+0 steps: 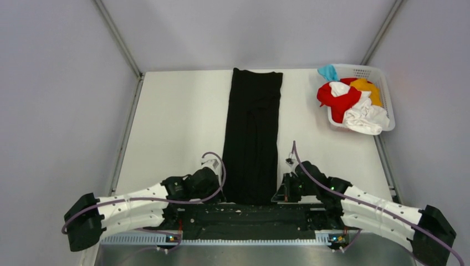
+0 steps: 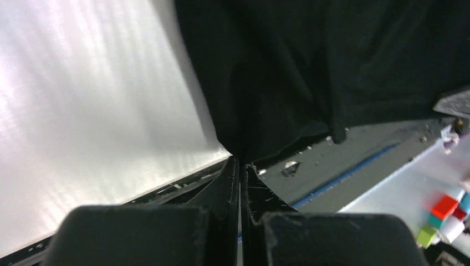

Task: Fold and stack the t-shirts
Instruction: Grab the bottom of the folded rectangular tshirt with both arms, then fold the folded rectangular tshirt in 1/3 of the way

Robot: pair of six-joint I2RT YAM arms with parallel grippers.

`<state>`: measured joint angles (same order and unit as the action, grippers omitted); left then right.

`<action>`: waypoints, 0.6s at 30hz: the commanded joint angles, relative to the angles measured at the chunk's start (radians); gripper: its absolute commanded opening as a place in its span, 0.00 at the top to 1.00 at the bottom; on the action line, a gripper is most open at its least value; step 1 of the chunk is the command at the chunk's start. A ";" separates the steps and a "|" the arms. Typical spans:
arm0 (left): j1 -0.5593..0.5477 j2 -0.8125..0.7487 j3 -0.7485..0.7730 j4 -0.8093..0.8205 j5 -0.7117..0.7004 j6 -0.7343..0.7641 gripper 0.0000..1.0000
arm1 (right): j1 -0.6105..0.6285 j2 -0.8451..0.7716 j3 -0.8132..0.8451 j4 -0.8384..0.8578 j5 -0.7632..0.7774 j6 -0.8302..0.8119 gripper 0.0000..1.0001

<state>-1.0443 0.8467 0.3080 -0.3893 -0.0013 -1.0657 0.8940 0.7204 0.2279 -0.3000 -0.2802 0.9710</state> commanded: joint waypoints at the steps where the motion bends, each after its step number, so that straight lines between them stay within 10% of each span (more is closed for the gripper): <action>1: -0.008 0.029 0.074 0.104 0.084 0.092 1.00 | 0.013 0.016 0.016 0.052 -0.050 0.011 1.00; 8: 0.031 0.143 0.255 0.051 -0.152 0.181 1.00 | -0.018 0.139 0.178 0.011 0.089 -0.128 1.00; 18: 0.318 0.417 0.496 0.196 -0.075 0.344 1.00 | -0.245 0.394 0.450 0.068 0.117 -0.351 1.00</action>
<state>-0.8009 1.1793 0.6830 -0.2722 -0.0860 -0.8215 0.7025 1.0378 0.5636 -0.3058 -0.1993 0.7395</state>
